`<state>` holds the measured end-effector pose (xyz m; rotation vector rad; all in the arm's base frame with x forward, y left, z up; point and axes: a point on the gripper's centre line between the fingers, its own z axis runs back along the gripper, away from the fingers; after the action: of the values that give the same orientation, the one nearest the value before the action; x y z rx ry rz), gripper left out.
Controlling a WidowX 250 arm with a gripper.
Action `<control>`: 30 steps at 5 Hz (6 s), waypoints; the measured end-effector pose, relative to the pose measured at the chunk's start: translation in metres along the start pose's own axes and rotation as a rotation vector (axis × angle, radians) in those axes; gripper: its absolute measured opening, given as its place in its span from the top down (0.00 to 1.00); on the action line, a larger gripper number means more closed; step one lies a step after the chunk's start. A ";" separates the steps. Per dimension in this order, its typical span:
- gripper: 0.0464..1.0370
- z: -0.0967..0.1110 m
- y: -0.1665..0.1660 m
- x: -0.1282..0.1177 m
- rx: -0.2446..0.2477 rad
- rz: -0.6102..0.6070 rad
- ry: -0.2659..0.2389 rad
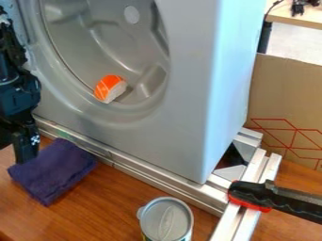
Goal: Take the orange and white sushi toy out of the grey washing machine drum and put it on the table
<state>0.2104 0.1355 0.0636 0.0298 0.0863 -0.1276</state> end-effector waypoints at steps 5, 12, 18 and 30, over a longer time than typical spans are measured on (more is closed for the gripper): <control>0.04 0.056 -0.008 0.055 0.014 0.028 -0.271; 0.07 0.040 -0.026 0.141 0.101 0.002 -0.241; 0.45 0.000 0.004 -0.043 -0.014 0.241 0.000; 0.04 -0.034 0.013 -0.030 -0.066 0.278 -0.076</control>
<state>0.1795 0.1531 0.0329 -0.0295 0.0104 0.1518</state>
